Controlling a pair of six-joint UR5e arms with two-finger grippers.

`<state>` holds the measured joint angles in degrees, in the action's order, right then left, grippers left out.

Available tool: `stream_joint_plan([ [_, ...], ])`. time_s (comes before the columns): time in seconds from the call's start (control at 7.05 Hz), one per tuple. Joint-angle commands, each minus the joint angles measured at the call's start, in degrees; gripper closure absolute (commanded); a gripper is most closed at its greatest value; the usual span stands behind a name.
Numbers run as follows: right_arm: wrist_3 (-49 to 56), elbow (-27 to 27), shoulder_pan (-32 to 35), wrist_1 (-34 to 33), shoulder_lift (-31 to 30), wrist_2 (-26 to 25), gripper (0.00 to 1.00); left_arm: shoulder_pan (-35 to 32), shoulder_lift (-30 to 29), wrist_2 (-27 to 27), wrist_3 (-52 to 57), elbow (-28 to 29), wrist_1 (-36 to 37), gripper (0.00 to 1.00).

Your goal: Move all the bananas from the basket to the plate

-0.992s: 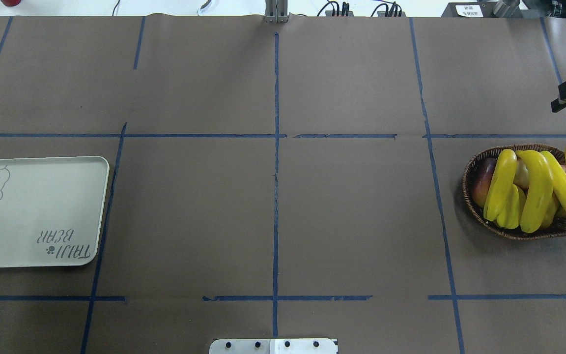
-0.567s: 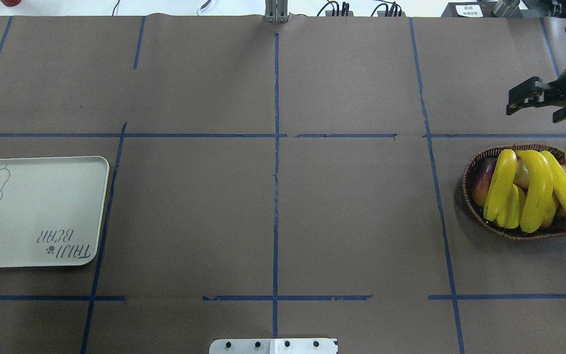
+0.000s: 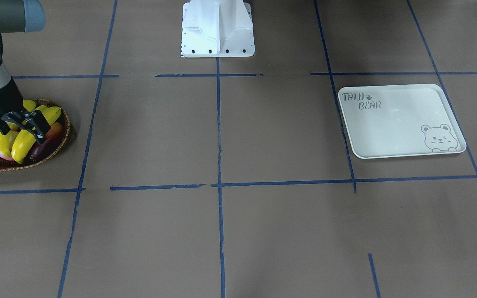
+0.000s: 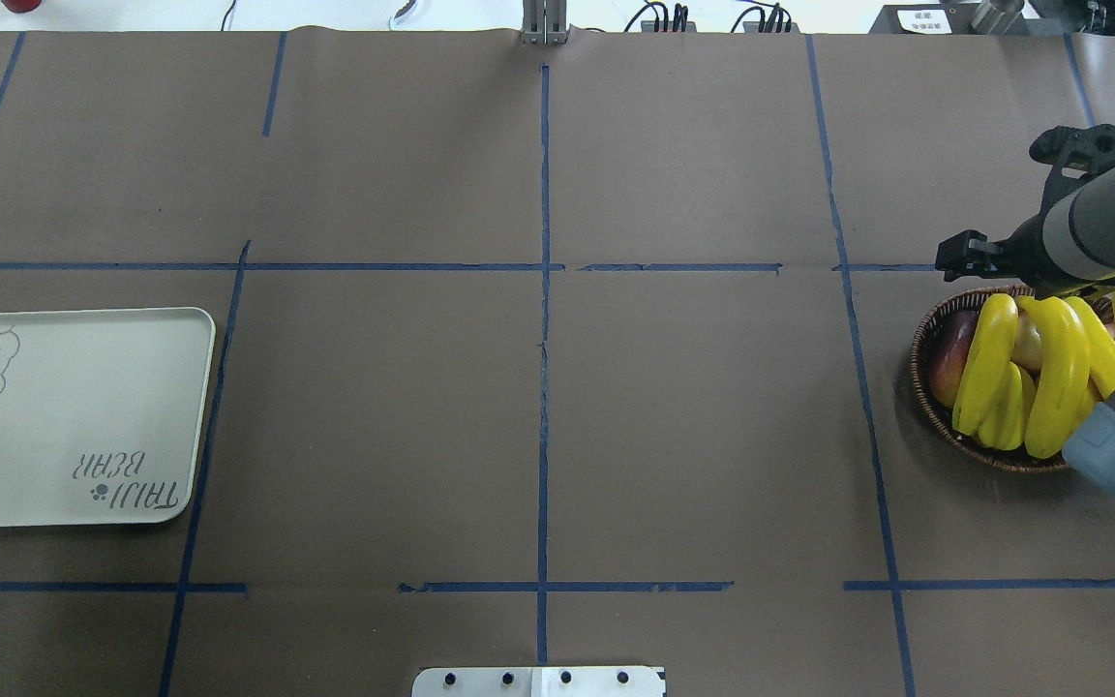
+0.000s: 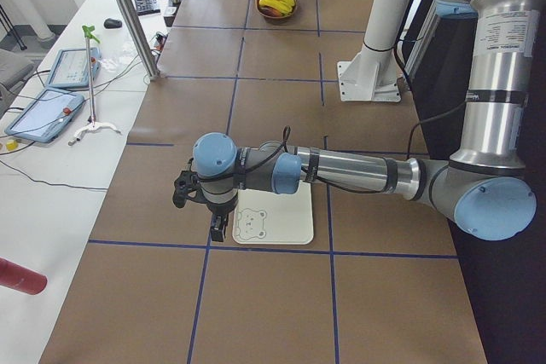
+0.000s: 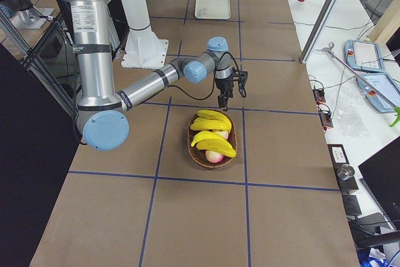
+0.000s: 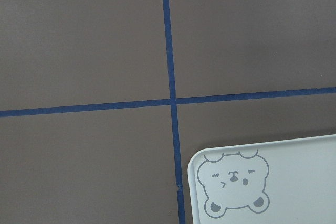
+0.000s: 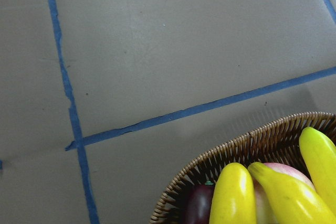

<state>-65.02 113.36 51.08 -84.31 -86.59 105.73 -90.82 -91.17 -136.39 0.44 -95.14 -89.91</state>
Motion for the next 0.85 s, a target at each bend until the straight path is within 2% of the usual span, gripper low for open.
stream_joint_plan([
  [0.0,-0.1,-0.2,-2.8,0.0,-0.5,-0.9,0.0,0.0,0.0,0.0,0.0,0.0,0.0,0.0],
  [0.43,0.6,-1.2,-3.0,0.0,-1.2,-2.0,0.02,0.0,0.0,0.0,0.0,-0.1,-0.1,0.0],
  [0.71,0.6,-3.2,-3.4,0.0,-0.8,-2.3,0.07,0.0,0.0,-0.1,0.0,-0.2,-0.1,0.0],
])
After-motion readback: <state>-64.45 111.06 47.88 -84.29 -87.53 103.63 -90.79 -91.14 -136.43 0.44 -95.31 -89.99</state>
